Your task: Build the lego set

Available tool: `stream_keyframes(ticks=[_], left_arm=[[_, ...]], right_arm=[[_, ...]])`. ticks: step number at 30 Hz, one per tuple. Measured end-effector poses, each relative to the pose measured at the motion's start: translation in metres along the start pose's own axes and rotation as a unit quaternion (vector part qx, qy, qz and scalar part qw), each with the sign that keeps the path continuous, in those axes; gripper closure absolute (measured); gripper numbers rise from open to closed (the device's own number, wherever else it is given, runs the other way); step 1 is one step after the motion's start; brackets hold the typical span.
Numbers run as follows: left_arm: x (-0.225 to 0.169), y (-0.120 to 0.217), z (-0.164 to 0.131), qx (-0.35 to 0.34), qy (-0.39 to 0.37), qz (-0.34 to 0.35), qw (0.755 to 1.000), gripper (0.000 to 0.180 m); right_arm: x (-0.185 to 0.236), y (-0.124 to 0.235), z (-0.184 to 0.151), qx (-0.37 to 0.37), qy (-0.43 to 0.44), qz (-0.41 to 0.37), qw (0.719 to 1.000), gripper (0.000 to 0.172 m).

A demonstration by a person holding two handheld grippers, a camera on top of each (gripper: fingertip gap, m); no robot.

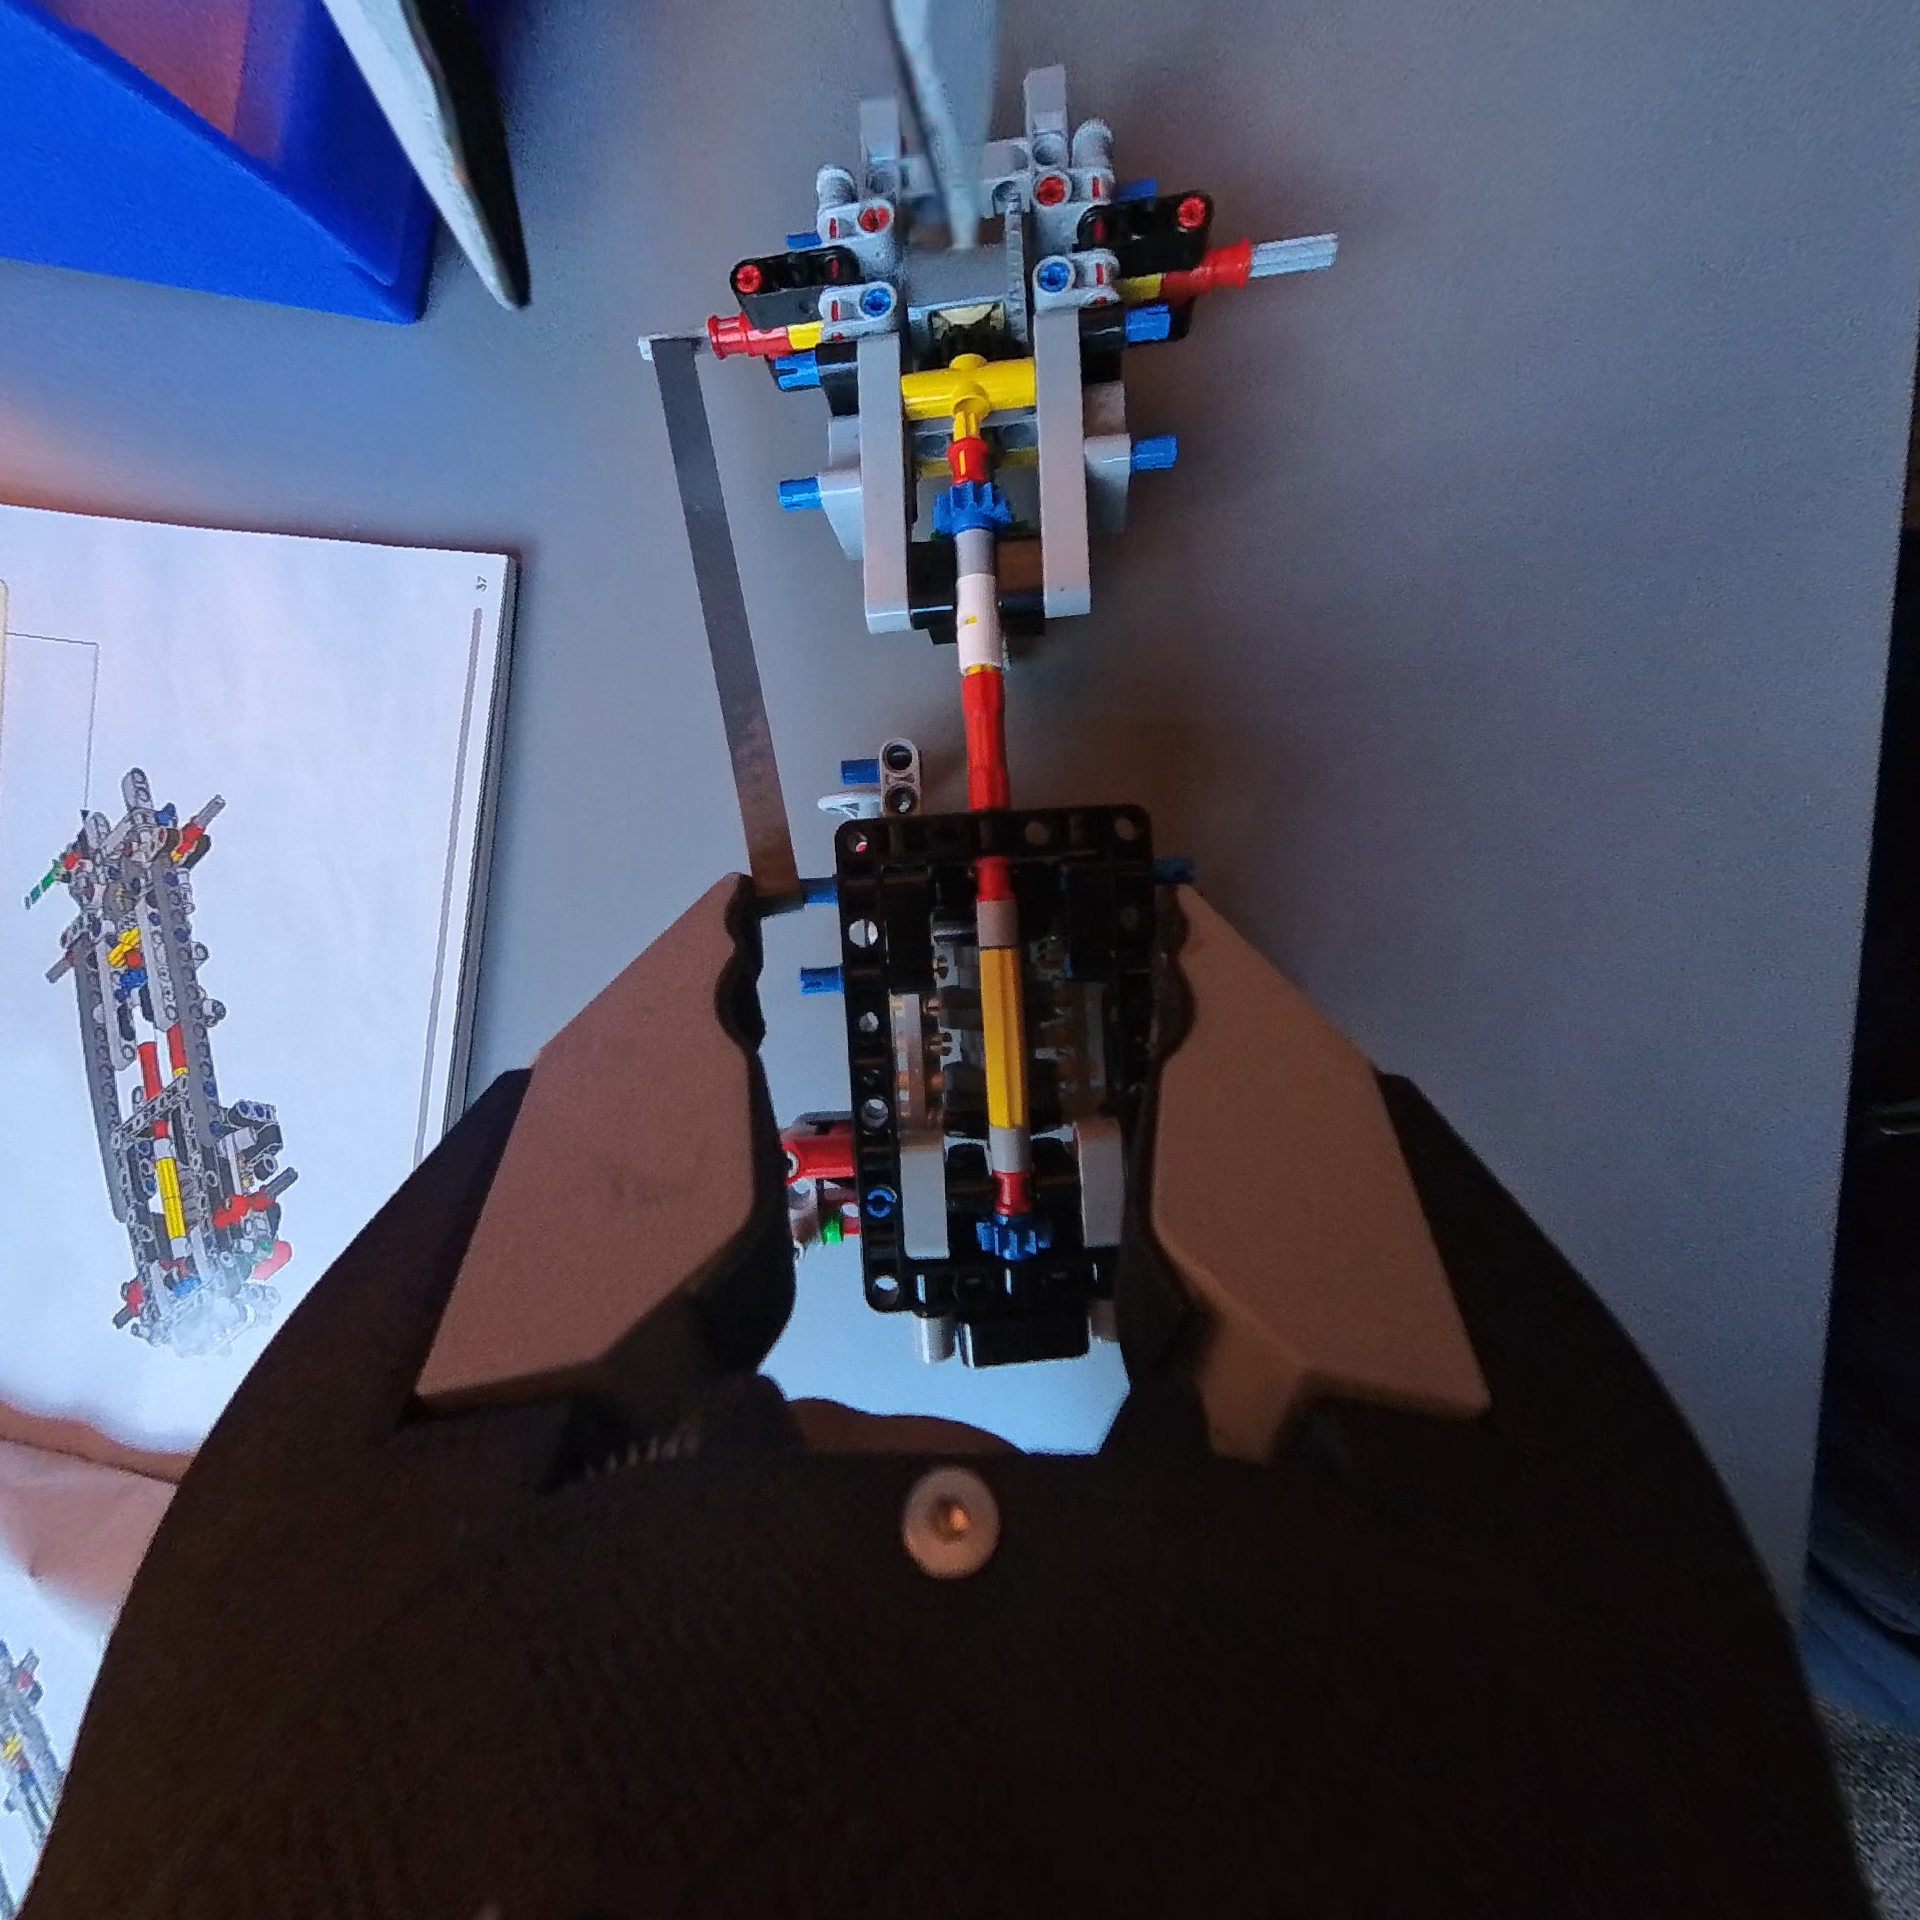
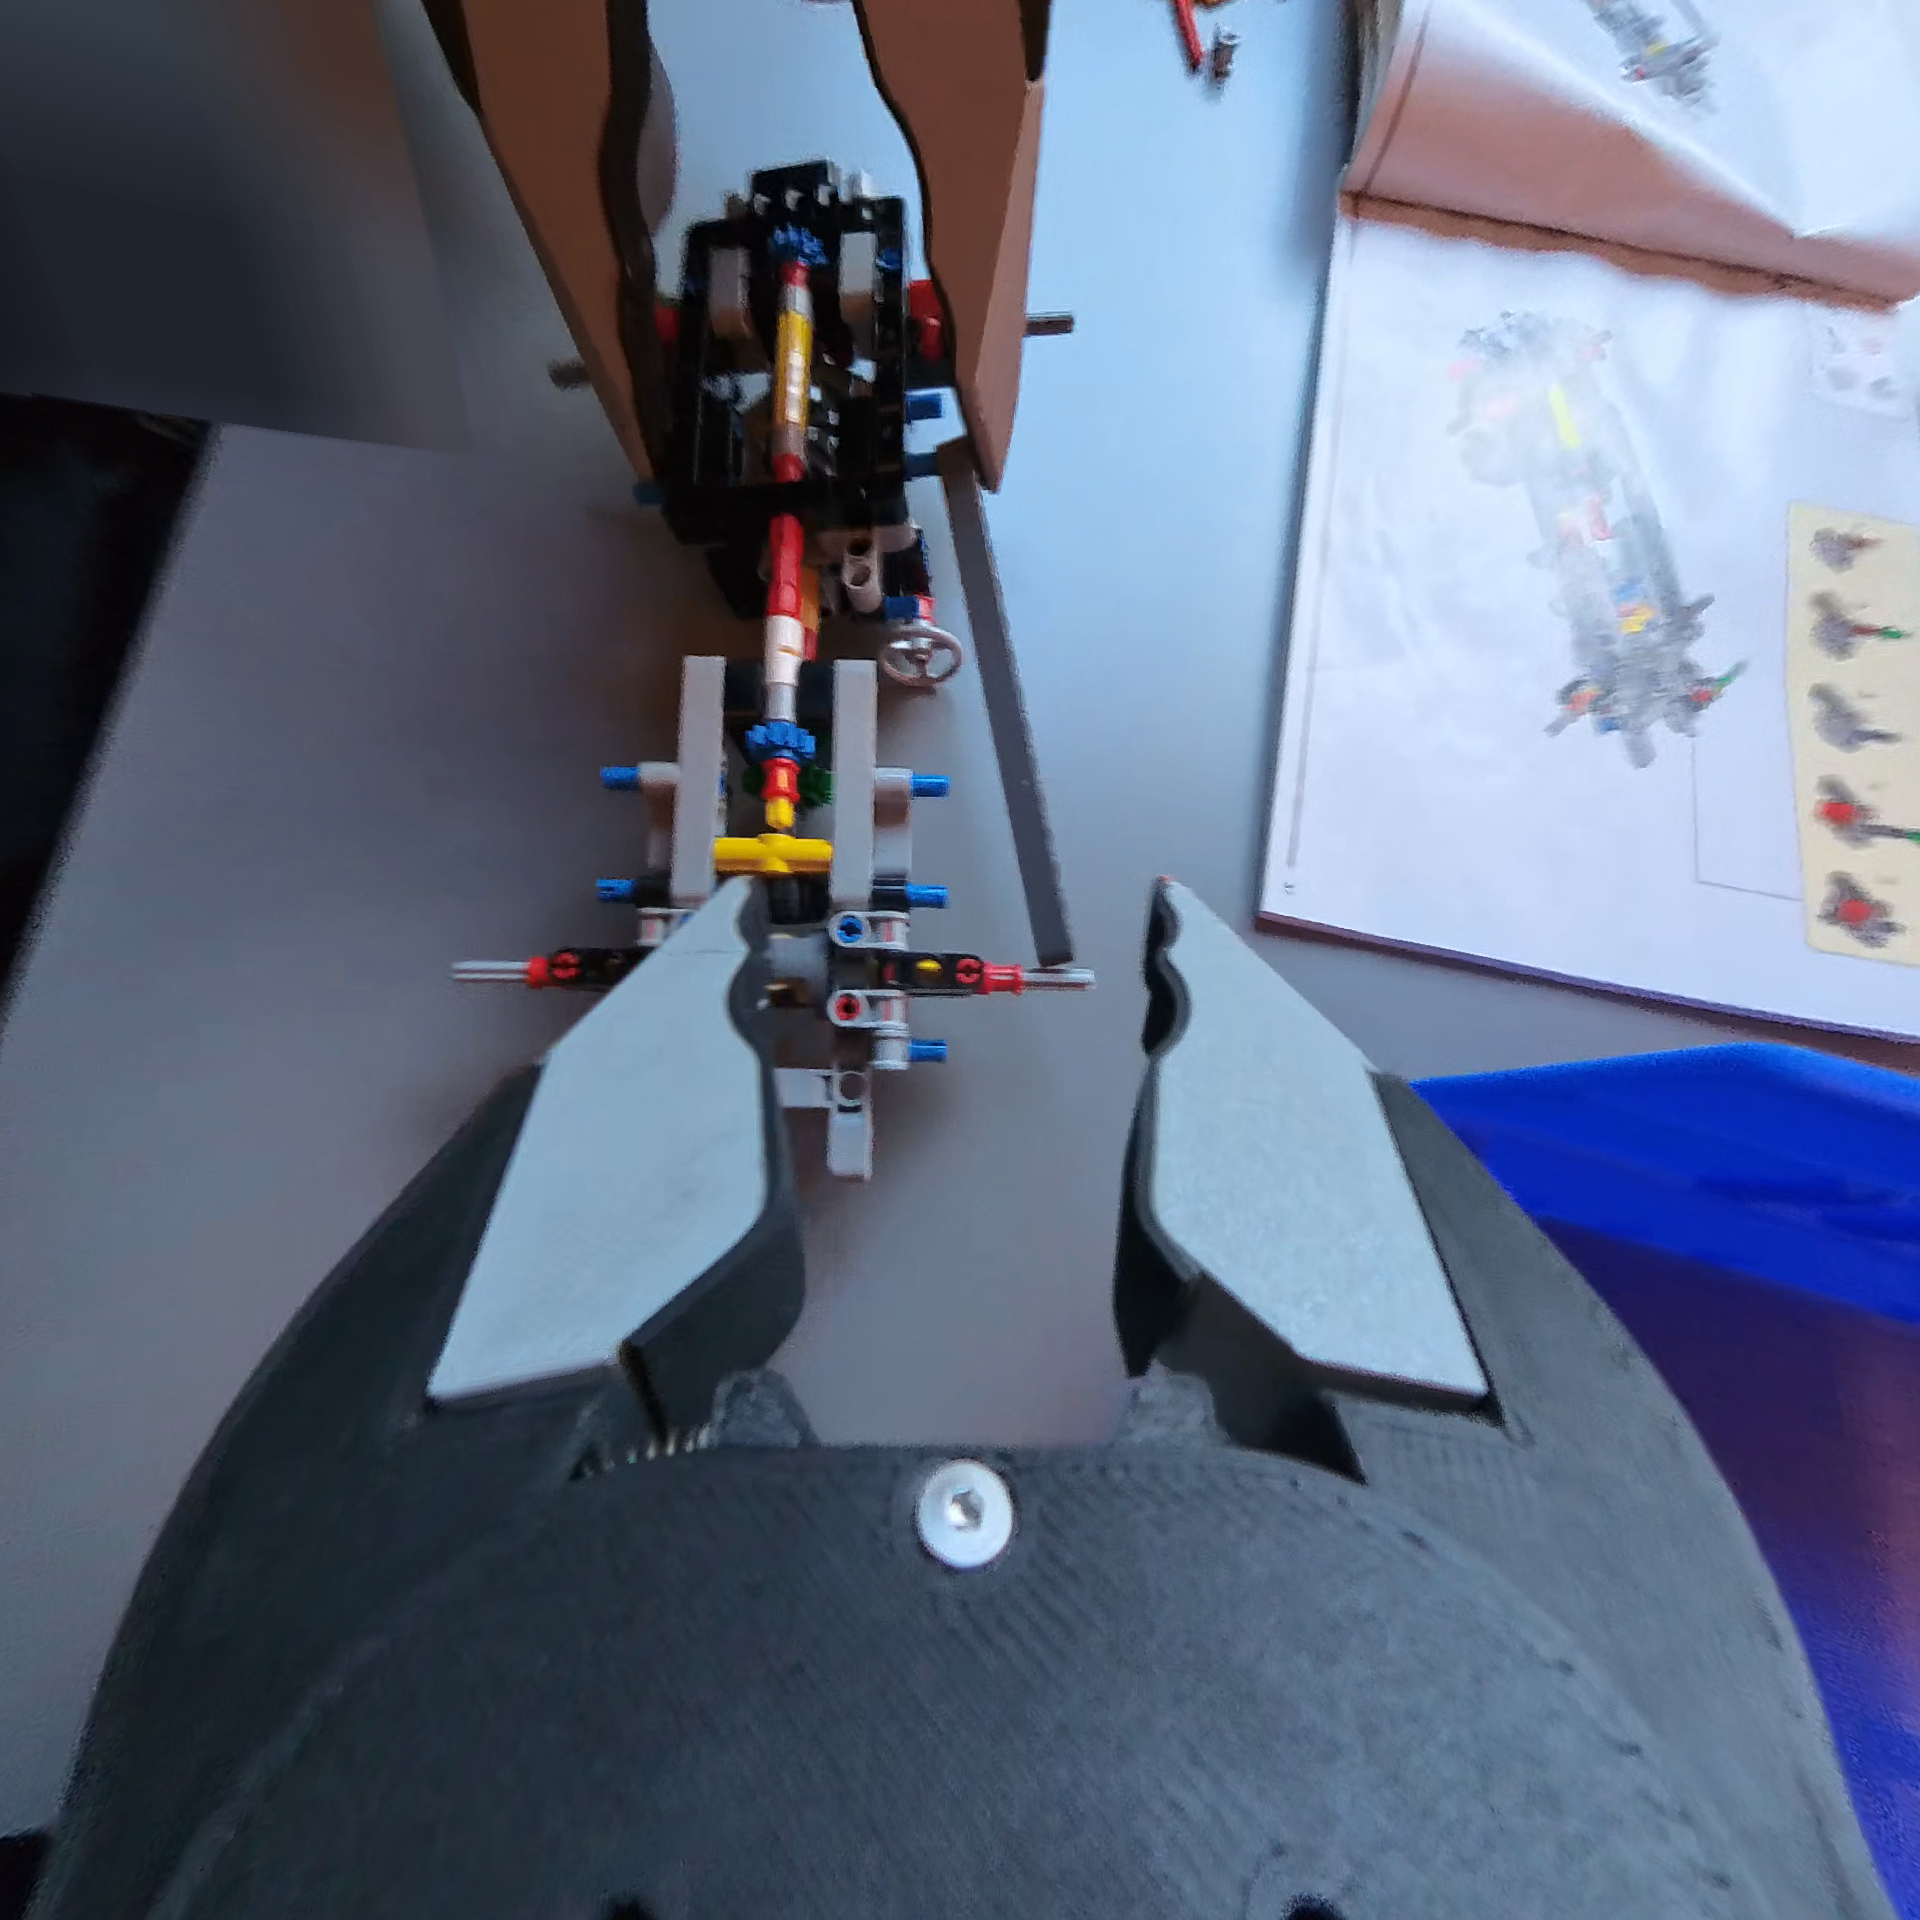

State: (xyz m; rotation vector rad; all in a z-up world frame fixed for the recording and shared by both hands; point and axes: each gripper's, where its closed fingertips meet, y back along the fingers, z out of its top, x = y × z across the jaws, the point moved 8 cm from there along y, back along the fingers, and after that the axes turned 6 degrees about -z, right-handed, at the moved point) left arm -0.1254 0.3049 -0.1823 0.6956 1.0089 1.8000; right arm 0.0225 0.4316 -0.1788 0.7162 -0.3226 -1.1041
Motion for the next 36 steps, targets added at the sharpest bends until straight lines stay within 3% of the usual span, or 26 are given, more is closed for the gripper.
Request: stream_keyframes(ticks=[5,11,16,22,28,32,33,36], left_arm=[[0.000,0.000,0.000,-0.001,0.000,0.000,1.000,0.106],[-0.001,0.000,0.001,-0.002,-0.003,0.001,1.000,0.106],[-0.001,0.000,0.001,0.000,-0.002,0.002,1.000,0.106],[-0.002,-0.001,0.002,0.000,-0.005,0.005,1.000,0.106],[-0.004,-0.002,0.005,0.004,-0.013,0.006,1.000,0.106],[-0.005,-0.002,0.005,0.003,-0.012,0.007,1.000,0.106],[-0.005,-0.002,0.005,0.002,-0.012,0.007,1.000,0.106],[-0.006,-0.002,0.006,0.000,-0.012,0.008,1.000,0.106]], right_arm=[[0.010,-0.011,-0.005,0.044,-0.028,0.040,0.998,0.075],[0.015,-0.019,-0.005,0.078,-0.039,0.024,0.996,0.067],[0.020,-0.017,-0.005,0.090,-0.019,0.027,0.995,0.079],[0.015,-0.022,0.003,0.078,-0.011,-0.010,0.997,0.074],[0.014,-0.024,0.001,0.085,-0.038,0.093,0.991,0.073],[-0.011,-0.015,0.007,0.056,-0.096,0.161,0.981,0.096],[-0.019,-0.015,0.007,0.056,-0.115,0.185,0.974,0.093],[-0.038,-0.025,0.003,0.087,-0.181,0.208,0.957,0.110]])
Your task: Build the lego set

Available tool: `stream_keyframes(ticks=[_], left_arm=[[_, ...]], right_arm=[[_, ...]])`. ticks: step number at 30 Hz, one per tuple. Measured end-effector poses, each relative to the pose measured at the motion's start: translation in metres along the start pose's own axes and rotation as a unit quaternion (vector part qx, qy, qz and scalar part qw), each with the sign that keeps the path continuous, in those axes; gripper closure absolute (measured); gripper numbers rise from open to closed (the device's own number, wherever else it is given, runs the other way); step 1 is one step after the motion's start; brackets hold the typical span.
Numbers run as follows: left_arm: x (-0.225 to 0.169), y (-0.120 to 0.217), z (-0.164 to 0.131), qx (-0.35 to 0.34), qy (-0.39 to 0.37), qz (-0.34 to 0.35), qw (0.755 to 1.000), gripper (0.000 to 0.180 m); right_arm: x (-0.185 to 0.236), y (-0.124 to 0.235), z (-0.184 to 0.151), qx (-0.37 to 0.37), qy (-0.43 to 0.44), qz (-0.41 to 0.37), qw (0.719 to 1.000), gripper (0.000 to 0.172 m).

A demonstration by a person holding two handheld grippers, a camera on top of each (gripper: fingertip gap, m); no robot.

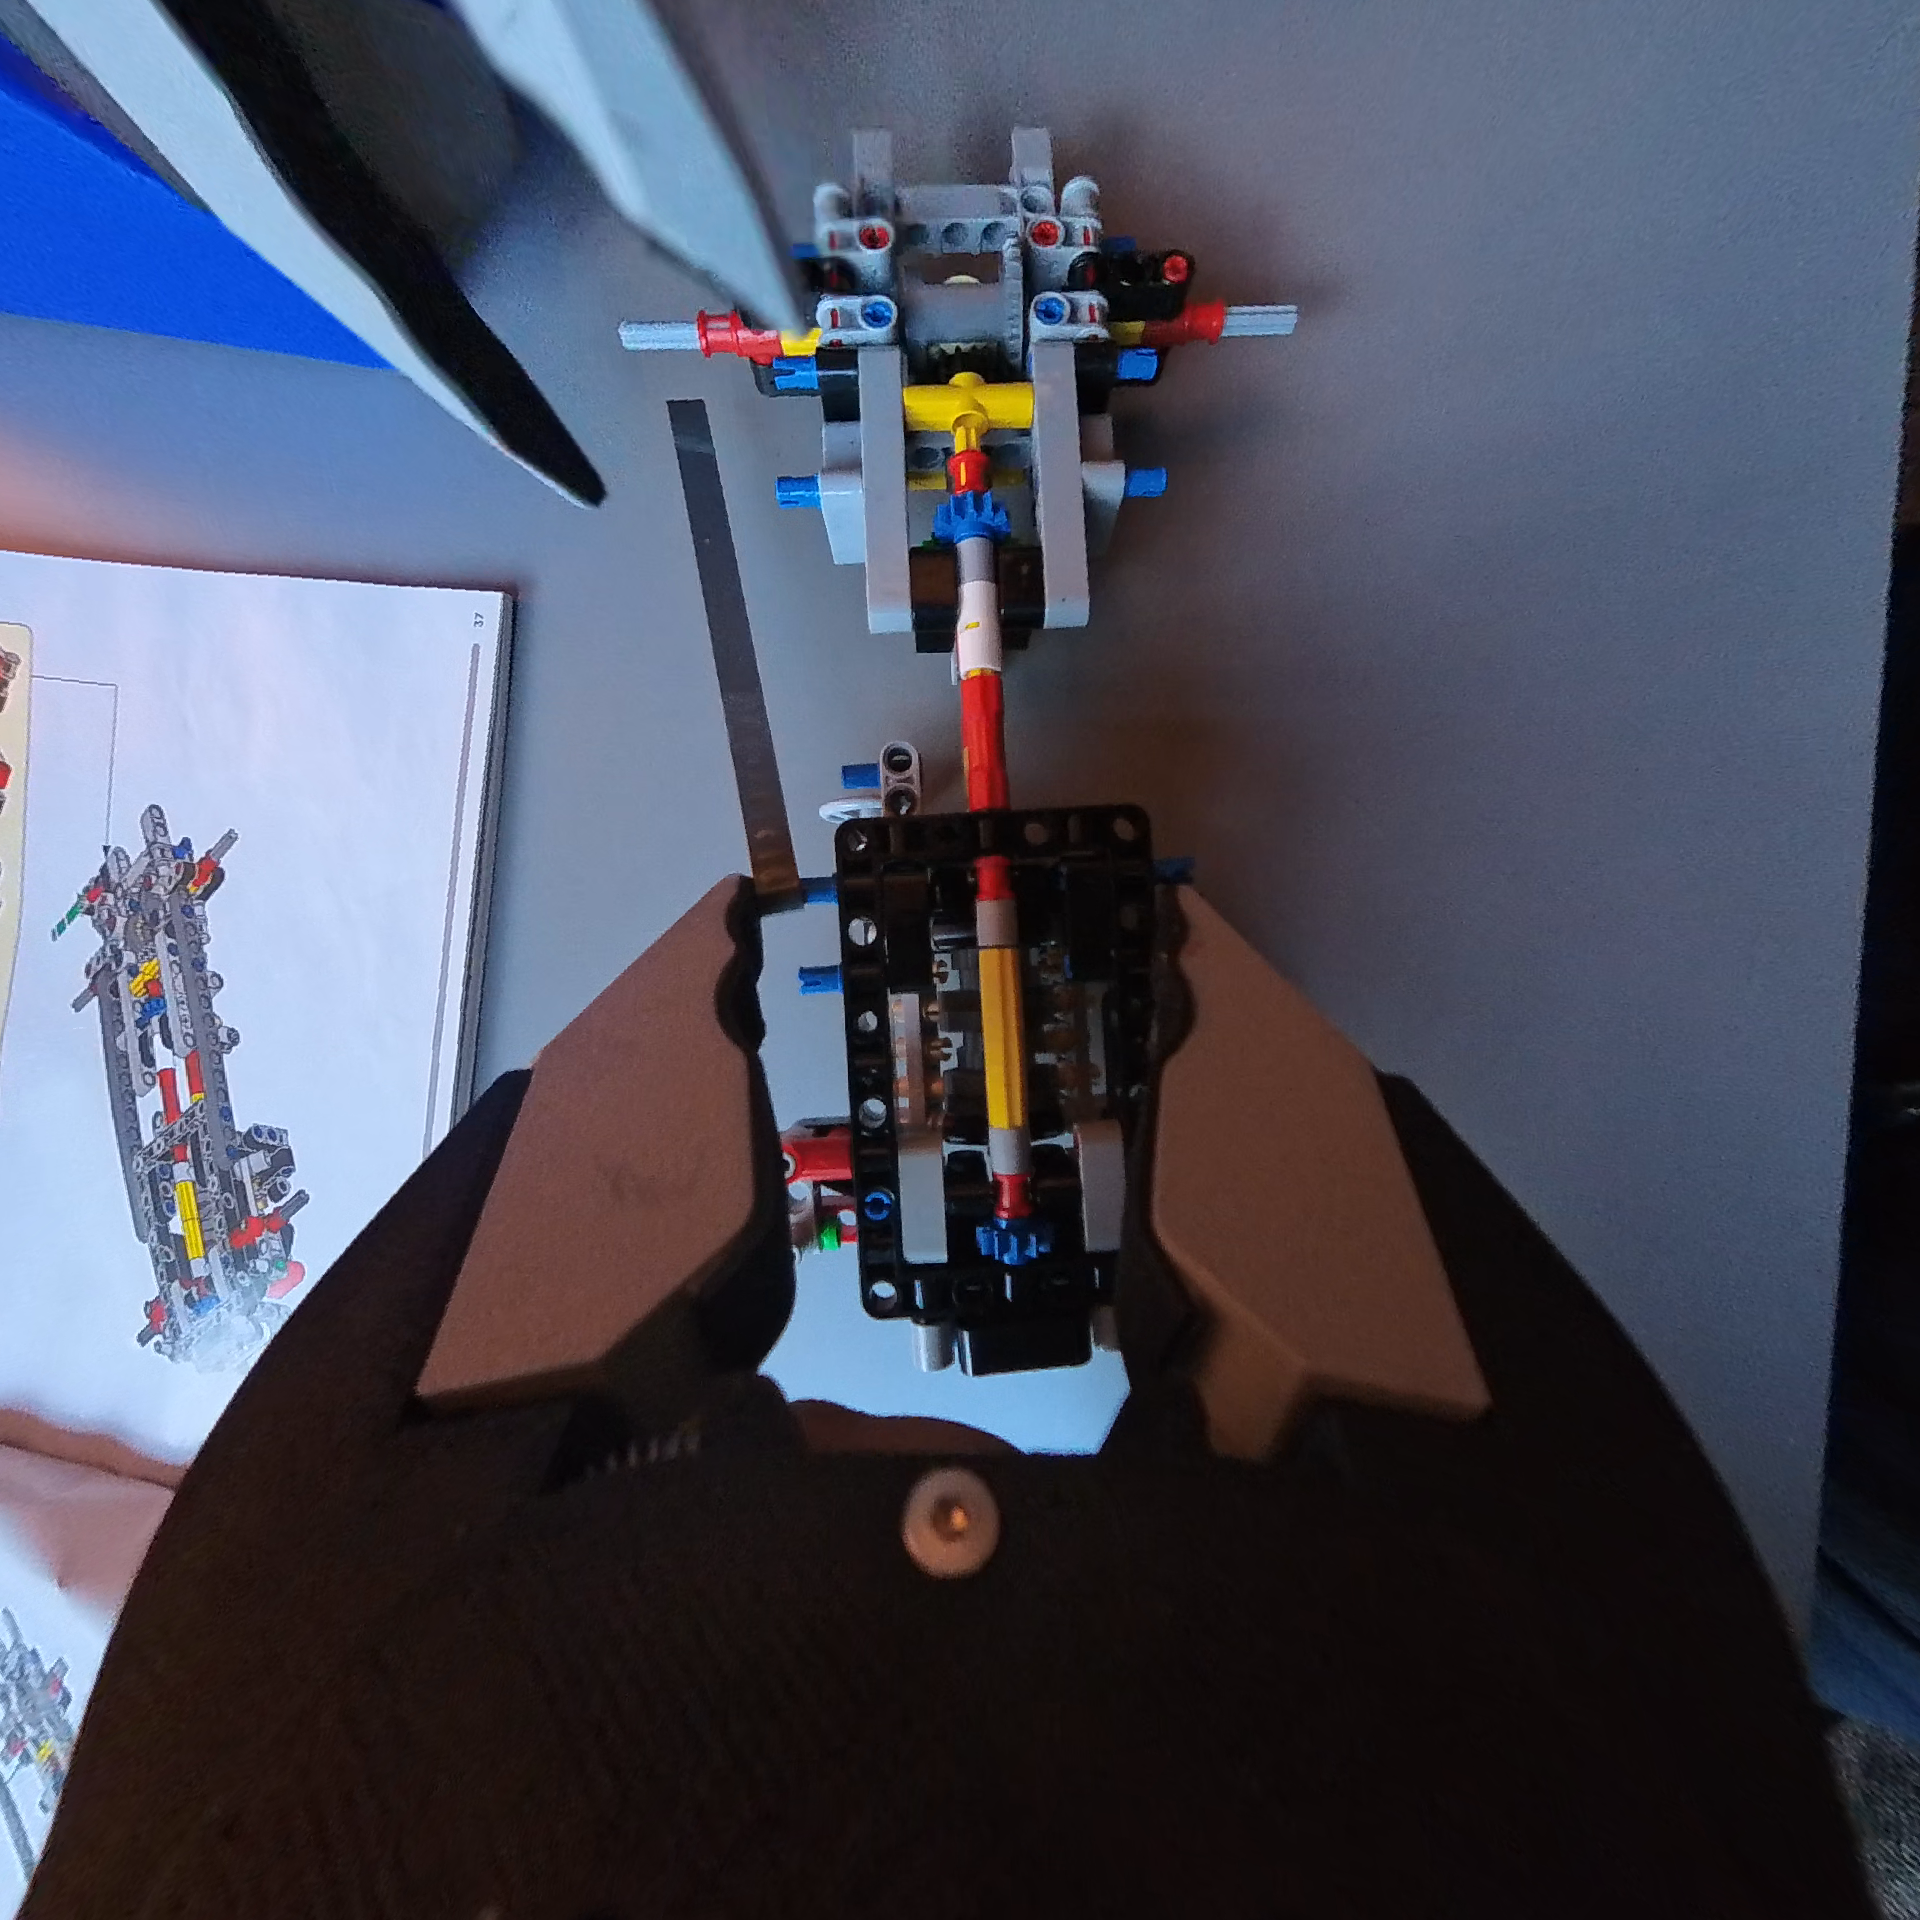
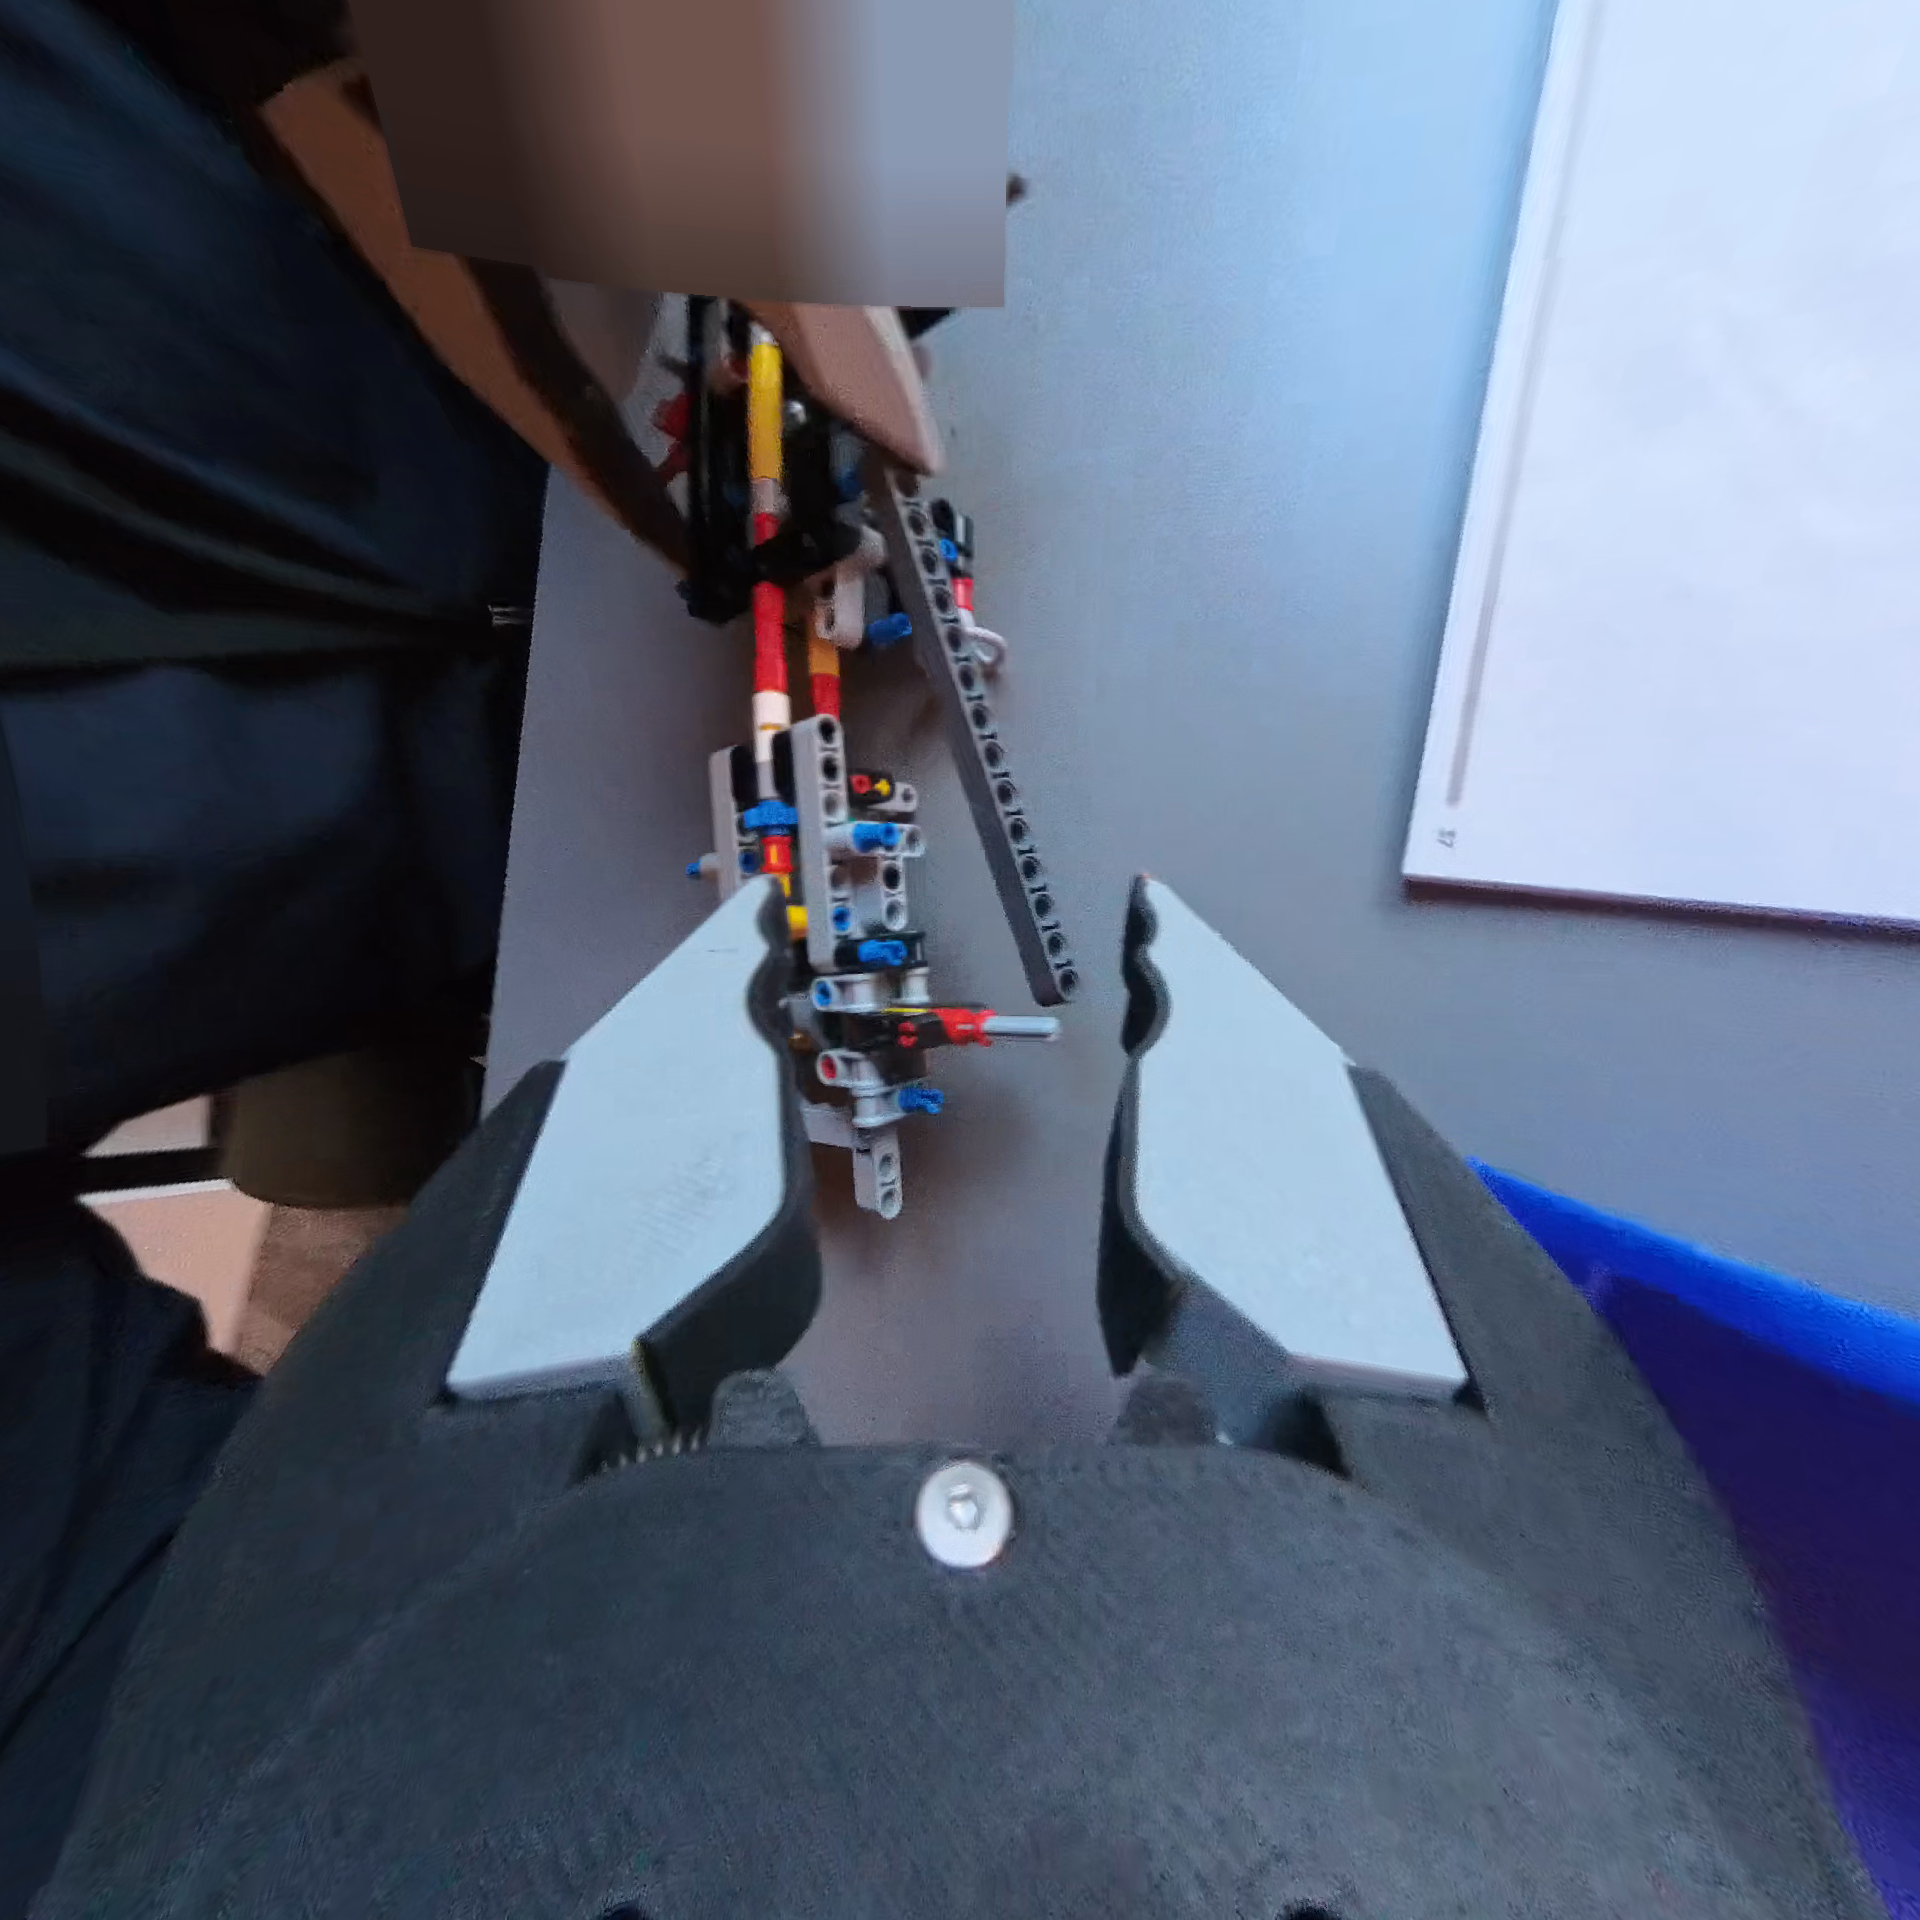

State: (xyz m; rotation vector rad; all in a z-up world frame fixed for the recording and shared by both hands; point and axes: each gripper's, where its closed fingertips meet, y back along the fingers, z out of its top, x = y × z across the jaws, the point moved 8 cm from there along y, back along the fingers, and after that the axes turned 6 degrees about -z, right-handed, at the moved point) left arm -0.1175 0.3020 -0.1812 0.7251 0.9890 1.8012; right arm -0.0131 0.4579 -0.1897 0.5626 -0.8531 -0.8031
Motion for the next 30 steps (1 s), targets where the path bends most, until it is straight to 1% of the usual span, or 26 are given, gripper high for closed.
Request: stream_keyframes(ticks=[1,5,6,10,13,17,23,30], left_arm=[[0.000,0.000,0.000,-0.001,-0.001,0.000,1.000,0.106],[0.000,0.000,0.000,-0.001,-0.004,-0.002,1.000,0.106],[-0.001,0.000,0.000,0.000,-0.005,-0.002,1.000,0.106],[0.000,0.000,0.001,0.003,-0.009,-0.005,1.000,0.106],[0.000,0.000,0.001,0.004,-0.007,-0.006,1.000,0.106],[0.000,0.000,-0.001,-0.002,-0.002,-0.005,1.000,0.106],[0.001,-0.001,-0.001,-0.002,0.000,-0.009,1.000,0.106],[0.000,-0.001,0.000,-0.004,0.000,-0.008,1.000,0.106]], right_arm=[[-0.004,-0.002,0.000,0.010,-0.012,0.007,1.000,0.119],[-0.013,-0.009,-0.005,0.040,-0.011,-0.001,0.999,0.141],[-0.013,-0.010,-0.005,0.044,-0.009,0.001,0.999,0.142],[-0.013,-0.013,-0.008,0.062,-0.022,0.030,0.997,0.158],[-0.013,-0.007,-0.007,0.060,-0.032,0.043,0.997,0.164],[-0.011,0.001,-0.005,0.047,-0.031,0.033,0.998,0.165],[-0.005,0.001,-0.004,0.042,-0.022,0.008,0.999,0.163],[-0.005,0.003,-0.004,0.053,-0.067,0.030,0.996,0.166]])
